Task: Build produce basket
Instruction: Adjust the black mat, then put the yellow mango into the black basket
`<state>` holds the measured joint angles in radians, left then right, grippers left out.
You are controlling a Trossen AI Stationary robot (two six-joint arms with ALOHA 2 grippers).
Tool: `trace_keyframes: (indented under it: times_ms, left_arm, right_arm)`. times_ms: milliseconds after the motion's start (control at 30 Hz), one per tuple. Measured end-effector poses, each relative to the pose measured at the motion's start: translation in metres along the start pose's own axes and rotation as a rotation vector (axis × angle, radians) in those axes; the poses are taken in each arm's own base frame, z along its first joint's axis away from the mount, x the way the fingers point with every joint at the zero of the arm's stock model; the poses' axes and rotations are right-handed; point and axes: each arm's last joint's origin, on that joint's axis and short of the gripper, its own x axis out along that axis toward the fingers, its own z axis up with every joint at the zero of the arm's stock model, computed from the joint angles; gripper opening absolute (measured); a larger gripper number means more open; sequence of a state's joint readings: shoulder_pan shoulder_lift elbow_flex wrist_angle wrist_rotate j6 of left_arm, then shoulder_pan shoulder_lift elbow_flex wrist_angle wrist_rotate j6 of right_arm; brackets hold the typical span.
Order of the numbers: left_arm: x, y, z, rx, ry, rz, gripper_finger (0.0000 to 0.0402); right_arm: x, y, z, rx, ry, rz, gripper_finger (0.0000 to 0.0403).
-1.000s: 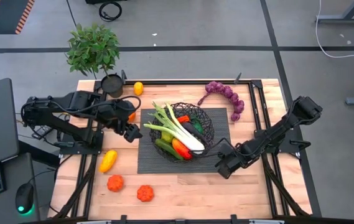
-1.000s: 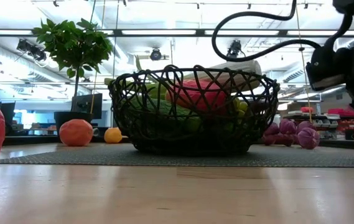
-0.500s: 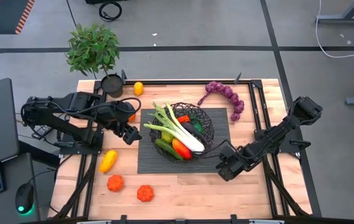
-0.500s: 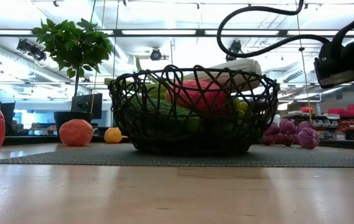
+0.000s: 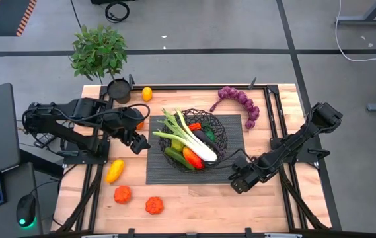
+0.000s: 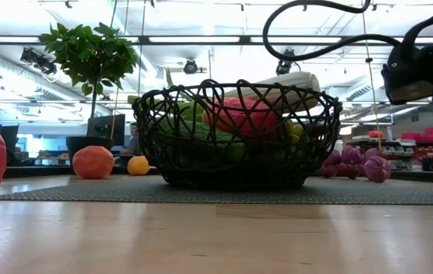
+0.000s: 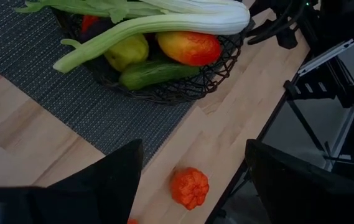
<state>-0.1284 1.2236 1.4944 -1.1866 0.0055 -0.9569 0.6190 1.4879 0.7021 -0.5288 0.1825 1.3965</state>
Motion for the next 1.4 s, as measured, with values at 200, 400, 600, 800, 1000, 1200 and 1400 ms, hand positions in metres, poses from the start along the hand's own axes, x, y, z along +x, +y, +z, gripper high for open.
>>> trace_keyframes:
  times_ms: [200, 400, 600, 800, 1000, 1200, 1400]
  left_arm:
    - [0.000, 0.000, 0.000, 0.001, 0.000, 0.000, 0.0288]
    - [0.000, -0.002, -0.007, 0.020, 0.080, -0.030, 0.0288]
    - [0.005, -0.017, -0.033, 0.057, 0.217, -0.047, 0.0288]
    - [0.027, -0.021, -0.058, 0.106, 0.377, 0.166, 0.0289]
    - [0.055, -0.004, -0.065, 0.049, 0.335, 0.443, 0.0290]
    - [0.095, 0.026, -0.091, -0.083, 0.470, 0.422, 0.0290]
    - [0.116, 0.048, -0.108, -0.163, 0.524, 0.472, 0.0291]
  right_arm:
    - [0.000, 0.003, 0.001, 0.005, -0.010, 0.028, 0.0205]
    - [-0.005, 0.010, 0.001, 0.015, 0.052, 0.112, 0.0205]
    - [-0.038, 0.029, 0.005, 0.014, 0.018, 0.252, 0.0205]
    - [-0.077, 0.043, 0.013, 0.050, -0.158, 0.362, 0.0212]
    - [-0.106, 0.049, 0.018, 0.067, -0.291, 0.444, 0.0237]
    - [-0.117, 0.052, 0.013, 0.011, -0.332, 0.471, 0.0271]
    - [-0.119, 0.052, 0.001, -0.005, -0.317, 0.478, 0.0288]
